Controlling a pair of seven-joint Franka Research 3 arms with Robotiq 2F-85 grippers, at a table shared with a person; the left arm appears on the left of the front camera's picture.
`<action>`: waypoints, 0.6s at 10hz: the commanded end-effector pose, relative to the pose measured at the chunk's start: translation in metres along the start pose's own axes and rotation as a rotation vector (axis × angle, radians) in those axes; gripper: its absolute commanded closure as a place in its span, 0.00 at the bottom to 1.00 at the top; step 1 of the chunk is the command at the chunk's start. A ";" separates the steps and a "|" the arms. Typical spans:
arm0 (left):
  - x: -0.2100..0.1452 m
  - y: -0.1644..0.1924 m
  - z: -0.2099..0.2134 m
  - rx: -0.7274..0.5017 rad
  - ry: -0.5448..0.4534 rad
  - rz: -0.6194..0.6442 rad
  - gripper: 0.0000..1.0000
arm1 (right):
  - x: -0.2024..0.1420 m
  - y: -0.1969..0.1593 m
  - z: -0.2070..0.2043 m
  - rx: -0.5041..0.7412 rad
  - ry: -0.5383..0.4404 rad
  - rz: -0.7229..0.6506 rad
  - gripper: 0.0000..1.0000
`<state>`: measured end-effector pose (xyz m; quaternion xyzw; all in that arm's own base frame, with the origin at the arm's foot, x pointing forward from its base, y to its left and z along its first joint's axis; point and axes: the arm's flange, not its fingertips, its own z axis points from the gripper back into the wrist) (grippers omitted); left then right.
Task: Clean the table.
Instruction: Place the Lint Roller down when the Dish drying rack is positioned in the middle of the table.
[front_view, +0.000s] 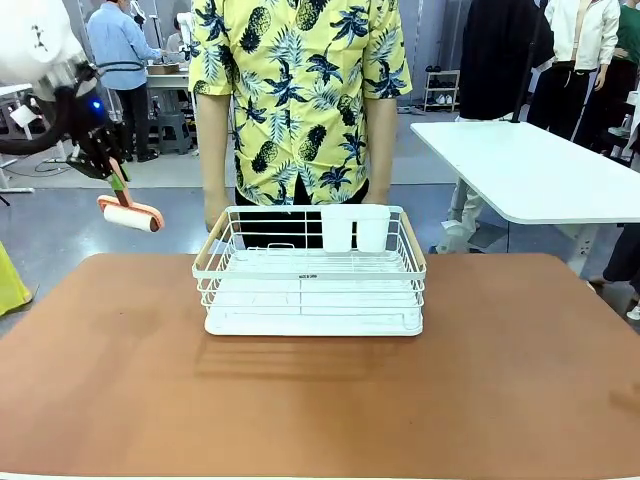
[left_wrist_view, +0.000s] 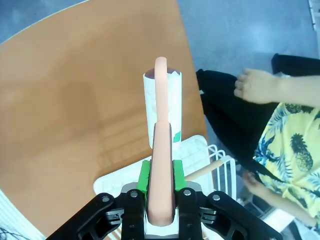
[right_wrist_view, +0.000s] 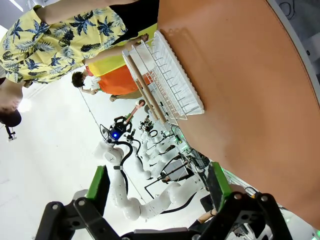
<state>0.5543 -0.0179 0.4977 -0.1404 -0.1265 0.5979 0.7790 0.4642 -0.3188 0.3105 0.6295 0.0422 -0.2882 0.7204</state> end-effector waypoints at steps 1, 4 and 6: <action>-0.004 0.003 -0.013 -0.071 -0.010 0.055 0.81 | -0.003 0.001 0.000 -0.005 0.002 0.008 0.00; 0.004 0.004 -0.036 -0.102 0.008 0.096 0.81 | -0.003 0.001 0.000 -0.005 0.002 0.008 0.00; 0.003 0.011 -0.056 -0.132 0.051 0.075 0.81 | -0.003 0.001 0.000 -0.005 0.002 0.008 0.00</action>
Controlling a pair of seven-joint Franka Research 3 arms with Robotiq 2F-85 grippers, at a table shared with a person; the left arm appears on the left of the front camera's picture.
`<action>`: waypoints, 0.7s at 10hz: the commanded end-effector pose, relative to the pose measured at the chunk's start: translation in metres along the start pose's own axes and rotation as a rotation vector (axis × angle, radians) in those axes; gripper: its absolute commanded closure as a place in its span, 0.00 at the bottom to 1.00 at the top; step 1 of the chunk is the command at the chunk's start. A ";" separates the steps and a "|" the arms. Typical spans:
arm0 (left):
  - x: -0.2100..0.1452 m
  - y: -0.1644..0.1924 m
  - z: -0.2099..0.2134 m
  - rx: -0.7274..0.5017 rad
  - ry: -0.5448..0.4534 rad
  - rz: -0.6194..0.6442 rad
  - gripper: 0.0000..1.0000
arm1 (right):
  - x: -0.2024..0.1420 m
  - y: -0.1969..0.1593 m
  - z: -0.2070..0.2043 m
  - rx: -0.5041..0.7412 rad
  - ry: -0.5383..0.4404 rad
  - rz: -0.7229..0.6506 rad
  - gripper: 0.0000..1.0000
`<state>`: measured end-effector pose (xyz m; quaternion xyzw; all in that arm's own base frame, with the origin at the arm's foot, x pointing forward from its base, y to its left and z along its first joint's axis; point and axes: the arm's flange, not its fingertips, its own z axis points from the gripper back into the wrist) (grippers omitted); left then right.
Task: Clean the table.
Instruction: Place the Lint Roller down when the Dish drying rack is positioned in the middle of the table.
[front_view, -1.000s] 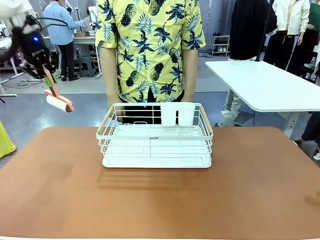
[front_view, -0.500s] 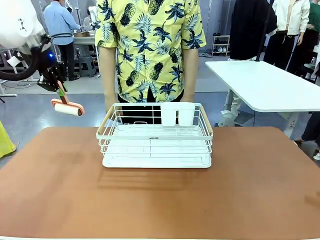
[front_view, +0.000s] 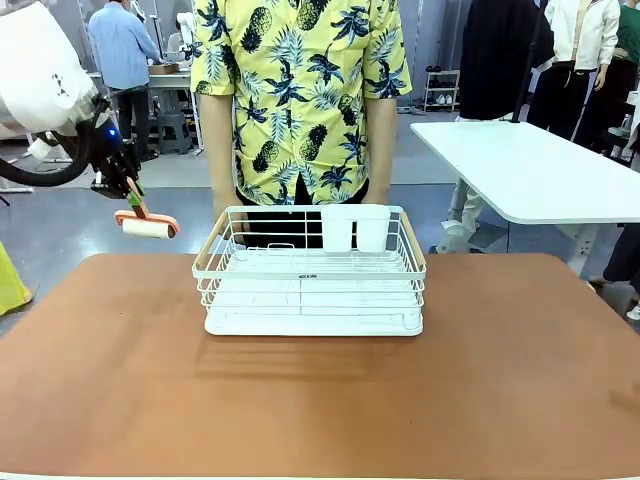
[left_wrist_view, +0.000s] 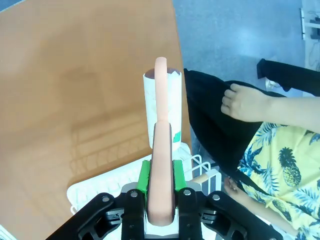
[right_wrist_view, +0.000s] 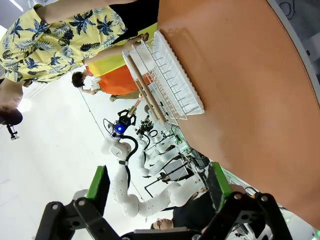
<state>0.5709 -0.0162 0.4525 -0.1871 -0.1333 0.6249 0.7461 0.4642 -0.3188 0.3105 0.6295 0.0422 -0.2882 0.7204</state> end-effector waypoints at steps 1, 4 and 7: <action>0.004 0.020 -0.020 -0.067 0.026 -0.015 0.81 | -0.003 0.001 0.000 -0.005 0.002 0.008 0.00; 0.012 0.046 -0.044 -0.079 0.060 0.035 0.81 | -0.003 0.001 0.000 -0.005 0.002 0.008 0.00; 0.013 0.075 -0.054 -0.140 0.063 0.042 0.81 | -0.003 0.001 0.000 -0.005 0.002 0.008 0.00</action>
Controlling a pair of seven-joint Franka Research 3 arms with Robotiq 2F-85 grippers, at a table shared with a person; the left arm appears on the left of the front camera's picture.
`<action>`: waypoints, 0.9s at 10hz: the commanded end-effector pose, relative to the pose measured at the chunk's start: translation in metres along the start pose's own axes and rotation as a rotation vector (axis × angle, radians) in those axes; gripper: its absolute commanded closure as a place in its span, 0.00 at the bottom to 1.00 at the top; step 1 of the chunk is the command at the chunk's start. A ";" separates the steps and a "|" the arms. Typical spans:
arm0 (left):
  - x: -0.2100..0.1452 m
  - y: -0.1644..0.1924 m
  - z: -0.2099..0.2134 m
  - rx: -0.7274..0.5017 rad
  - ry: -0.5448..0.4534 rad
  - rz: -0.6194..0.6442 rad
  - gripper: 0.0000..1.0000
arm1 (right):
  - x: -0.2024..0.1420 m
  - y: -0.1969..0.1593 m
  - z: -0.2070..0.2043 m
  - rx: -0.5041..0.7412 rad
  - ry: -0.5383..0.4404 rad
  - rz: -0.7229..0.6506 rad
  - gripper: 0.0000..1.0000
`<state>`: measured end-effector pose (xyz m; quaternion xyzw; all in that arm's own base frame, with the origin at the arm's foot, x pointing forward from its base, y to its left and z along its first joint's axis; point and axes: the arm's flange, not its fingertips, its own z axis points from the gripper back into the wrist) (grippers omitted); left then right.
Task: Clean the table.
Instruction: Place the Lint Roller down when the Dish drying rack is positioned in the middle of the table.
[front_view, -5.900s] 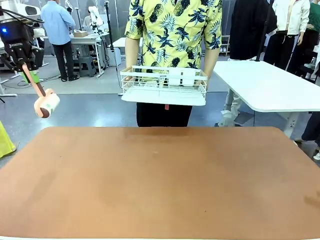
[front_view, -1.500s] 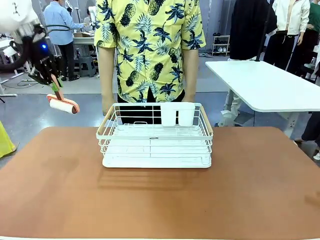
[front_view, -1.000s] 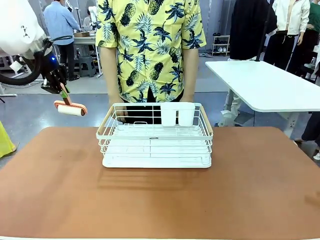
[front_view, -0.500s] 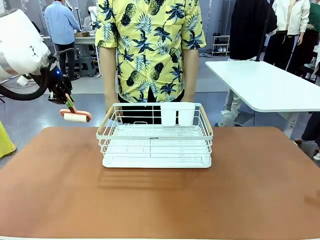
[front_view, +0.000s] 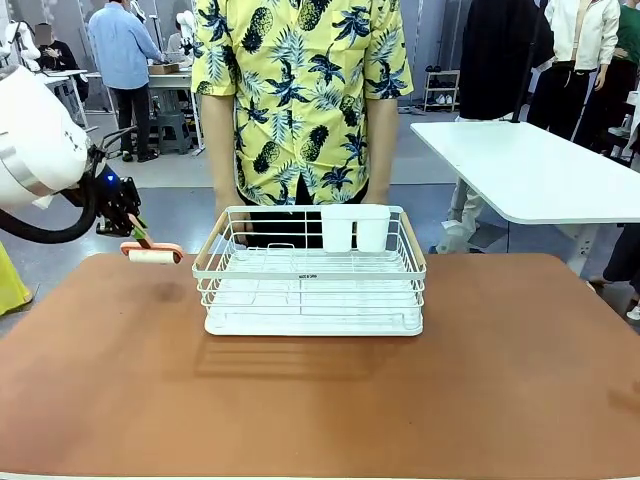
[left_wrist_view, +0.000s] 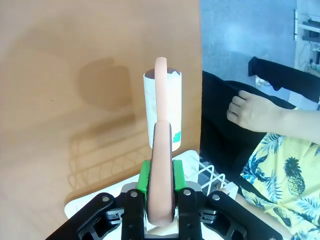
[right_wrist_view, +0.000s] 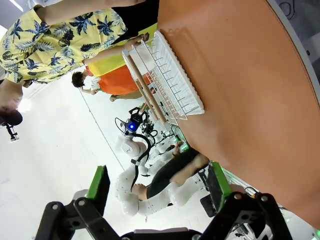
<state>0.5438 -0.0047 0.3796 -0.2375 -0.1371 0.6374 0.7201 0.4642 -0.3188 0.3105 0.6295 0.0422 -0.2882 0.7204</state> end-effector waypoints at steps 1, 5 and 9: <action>0.008 0.028 -0.004 -0.054 0.019 -0.027 0.81 | -0.003 0.001 0.000 -0.005 0.002 0.008 0.00; 0.013 0.055 -0.016 -0.075 0.048 -0.045 0.81 | -0.003 0.001 0.000 -0.005 0.002 0.008 0.00; 0.014 0.067 -0.018 -0.049 0.043 -0.044 0.81 | -0.003 0.001 0.000 -0.005 0.002 0.008 0.00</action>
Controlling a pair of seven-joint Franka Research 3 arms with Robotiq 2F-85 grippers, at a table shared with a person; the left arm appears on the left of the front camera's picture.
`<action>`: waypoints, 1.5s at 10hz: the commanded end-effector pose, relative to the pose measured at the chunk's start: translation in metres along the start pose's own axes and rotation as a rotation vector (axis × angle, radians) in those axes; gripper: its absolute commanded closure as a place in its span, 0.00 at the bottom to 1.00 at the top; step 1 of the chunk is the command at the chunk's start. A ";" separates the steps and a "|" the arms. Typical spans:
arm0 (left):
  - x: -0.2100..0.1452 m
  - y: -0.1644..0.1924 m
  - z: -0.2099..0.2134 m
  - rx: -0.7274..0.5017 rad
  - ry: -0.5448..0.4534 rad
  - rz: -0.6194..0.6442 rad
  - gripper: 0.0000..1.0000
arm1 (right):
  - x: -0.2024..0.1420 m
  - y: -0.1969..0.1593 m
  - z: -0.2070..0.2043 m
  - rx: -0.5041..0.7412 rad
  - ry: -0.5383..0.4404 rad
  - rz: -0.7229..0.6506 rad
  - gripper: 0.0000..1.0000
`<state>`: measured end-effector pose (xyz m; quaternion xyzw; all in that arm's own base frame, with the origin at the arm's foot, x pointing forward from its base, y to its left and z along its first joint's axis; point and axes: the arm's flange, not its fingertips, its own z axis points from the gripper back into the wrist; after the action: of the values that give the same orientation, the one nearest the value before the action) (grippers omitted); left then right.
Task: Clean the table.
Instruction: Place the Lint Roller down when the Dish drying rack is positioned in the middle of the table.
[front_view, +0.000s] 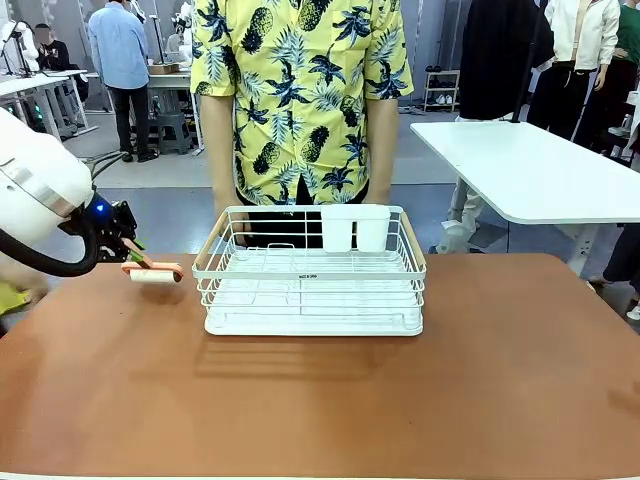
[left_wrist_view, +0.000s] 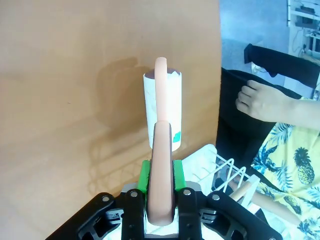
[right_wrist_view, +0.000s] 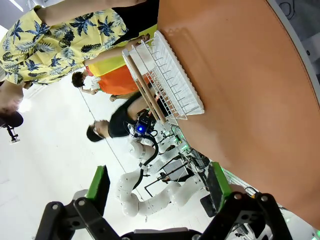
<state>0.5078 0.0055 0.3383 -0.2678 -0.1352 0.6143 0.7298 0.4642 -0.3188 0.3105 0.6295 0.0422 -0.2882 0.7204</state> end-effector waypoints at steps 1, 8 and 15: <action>0.004 0.016 -0.003 0.016 -0.017 -0.011 0.81 | -0.003 0.001 0.000 -0.005 0.002 0.008 0.00; -0.003 0.014 0.021 0.054 -0.009 0.002 0.00 | -0.003 0.001 0.000 -0.005 0.002 0.008 0.00; -0.010 -0.012 0.075 0.300 -0.032 0.051 0.00 | -0.003 0.001 0.000 -0.005 0.002 0.008 0.00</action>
<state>0.4722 0.0164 0.3838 -0.1627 -0.0656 0.6396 0.7484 0.4642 -0.3188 0.3105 0.6295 0.0421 -0.2882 0.7204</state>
